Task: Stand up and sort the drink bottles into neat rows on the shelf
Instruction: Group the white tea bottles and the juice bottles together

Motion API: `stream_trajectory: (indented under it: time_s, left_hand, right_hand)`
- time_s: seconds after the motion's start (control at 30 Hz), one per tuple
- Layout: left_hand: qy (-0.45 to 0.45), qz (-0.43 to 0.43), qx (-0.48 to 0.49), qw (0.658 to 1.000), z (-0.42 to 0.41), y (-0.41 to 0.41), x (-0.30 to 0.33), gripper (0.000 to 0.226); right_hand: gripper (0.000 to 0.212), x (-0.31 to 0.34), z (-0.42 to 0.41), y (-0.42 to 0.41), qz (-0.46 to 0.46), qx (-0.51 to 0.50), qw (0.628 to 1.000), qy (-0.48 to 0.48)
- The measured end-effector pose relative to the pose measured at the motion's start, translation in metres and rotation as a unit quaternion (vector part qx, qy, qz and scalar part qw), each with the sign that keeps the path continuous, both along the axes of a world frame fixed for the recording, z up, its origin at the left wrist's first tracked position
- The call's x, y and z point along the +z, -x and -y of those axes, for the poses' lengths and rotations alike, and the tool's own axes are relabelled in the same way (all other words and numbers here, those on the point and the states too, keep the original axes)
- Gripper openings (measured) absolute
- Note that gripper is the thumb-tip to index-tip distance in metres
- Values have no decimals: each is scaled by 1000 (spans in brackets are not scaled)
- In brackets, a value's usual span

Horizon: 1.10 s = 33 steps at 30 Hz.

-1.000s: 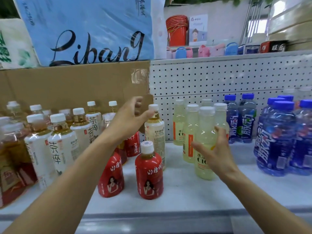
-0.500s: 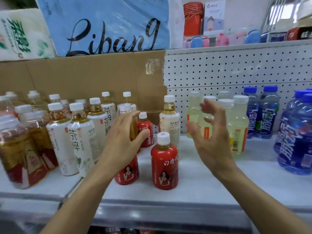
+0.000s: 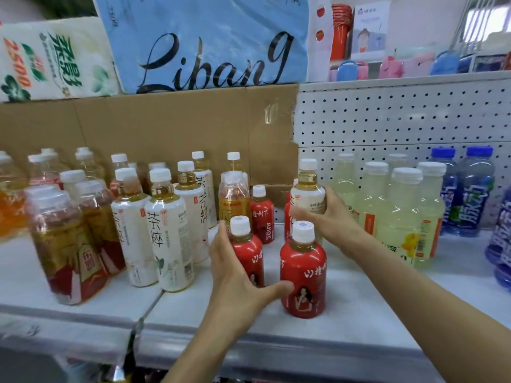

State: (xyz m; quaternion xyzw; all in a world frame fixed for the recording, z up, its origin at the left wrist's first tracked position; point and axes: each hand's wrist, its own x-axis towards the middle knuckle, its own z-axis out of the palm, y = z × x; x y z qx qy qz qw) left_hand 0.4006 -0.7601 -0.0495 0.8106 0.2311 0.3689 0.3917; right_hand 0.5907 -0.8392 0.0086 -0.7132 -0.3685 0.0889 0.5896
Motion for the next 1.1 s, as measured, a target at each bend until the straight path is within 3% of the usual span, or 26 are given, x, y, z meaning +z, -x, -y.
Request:
stream_trajectory:
  time_s: [0.13,0.43,0.63,0.77,0.87,1.0,1.1]
  left_hand:
    - [-71,-3,49,996,23,-16,-4,155]
    - [-83,-65,51,993,9,-67,7,144]
    - [-98,-107,20,989,-4,-84,17,117]
    - [-156,-14,23,987,-2,-41,14,102]
    - [-234,78,120,962,-24,5,7,103]
    - [-131,103,252,953,-81,56,5,131]
    - [-21,69,242,968,-109,72,6,152]
  right_hand:
    - [64,-5,14,-1,26,-37,999,-26]
    - [51,-16,68,21,41,-88,992,-83]
    - [57,-18,76,36,17,-68,994,-87]
    - [54,-16,74,54,4,-54,993,-102]
    - [48,-16,63,72,-5,-33,994,-106]
    - [48,-19,33,98,-20,20,994,-106]
    - [48,-19,0,117,-34,62,991,-116]
